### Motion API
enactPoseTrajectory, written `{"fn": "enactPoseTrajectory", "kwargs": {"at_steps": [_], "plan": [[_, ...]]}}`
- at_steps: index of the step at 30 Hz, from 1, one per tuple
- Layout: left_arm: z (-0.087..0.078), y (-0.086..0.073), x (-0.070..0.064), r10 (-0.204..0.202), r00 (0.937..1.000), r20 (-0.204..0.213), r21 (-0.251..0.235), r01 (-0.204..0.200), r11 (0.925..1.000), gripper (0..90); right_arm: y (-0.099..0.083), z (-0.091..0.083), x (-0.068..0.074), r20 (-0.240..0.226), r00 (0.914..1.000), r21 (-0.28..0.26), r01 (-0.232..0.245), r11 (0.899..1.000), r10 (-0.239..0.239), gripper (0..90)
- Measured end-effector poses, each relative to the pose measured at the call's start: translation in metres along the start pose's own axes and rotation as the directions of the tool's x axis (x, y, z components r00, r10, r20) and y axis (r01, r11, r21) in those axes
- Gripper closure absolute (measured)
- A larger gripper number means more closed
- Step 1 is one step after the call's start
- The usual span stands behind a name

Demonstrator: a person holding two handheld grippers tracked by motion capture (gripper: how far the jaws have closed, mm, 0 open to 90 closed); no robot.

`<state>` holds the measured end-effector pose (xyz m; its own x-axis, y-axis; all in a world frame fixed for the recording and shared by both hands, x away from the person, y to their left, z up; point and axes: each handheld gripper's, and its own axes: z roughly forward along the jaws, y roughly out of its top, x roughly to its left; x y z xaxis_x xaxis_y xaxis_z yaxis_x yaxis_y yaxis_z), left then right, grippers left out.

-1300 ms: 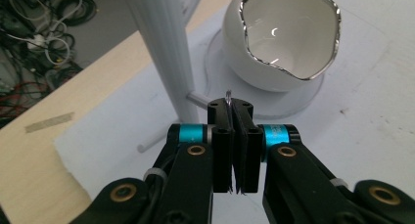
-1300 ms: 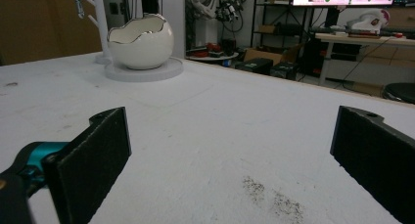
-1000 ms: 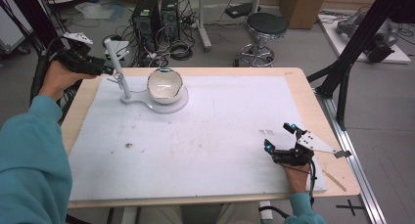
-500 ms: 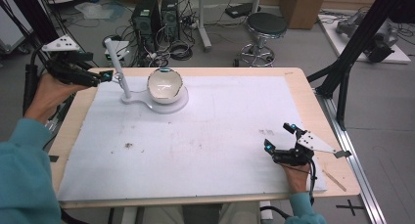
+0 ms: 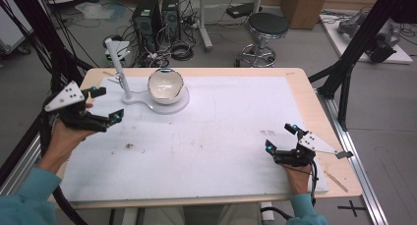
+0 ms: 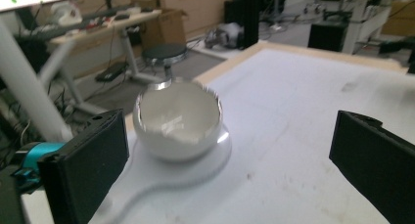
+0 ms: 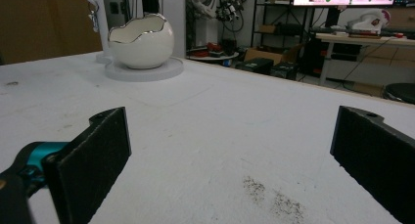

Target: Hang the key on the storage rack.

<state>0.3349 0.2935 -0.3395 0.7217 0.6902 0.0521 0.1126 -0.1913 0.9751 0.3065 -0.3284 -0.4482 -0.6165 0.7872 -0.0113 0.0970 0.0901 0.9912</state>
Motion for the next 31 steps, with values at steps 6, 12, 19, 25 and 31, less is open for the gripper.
{"fn": "enactPoseTrajectory", "kwargs": {"at_steps": [6,12,19,25,31], "plan": [[-0.009,-0.046,-0.021,-0.053,0.9986,-0.004,-0.090,0.052,0.9945,1.7,0.000,0.000,0.001,0.003,1.0000,0.000,0.008,1.000,-0.008,0.6],[-0.018,-0.085,-0.045,-0.086,0.9959,-0.027,-0.172,0.080,0.9818,1.7,0.000,0.000,0.001,-0.001,1.0000,0.003,0.009,1.000,-0.009,0.6],[-0.016,-0.116,-0.064,-0.091,0.9954,-0.030,-0.191,0.084,0.9780,1.7,0.000,0.000,0.001,0.001,1.0000,0.003,0.008,1.000,-0.008,0.6],[-0.017,-0.125,-0.066,-0.101,0.9939,-0.044,-0.239,0.088,0.9672,1.7,0.000,0.000,0.001,-0.001,1.0000,0.001,0.005,1.000,-0.005,0.6],[-0.018,-0.126,-0.066,-0.098,0.9935,-0.058,-0.248,0.081,0.9653,1.7,0.000,0.000,0.001,0.001,0.9999,0.002,0.011,1.000,-0.011,0.6]]}}
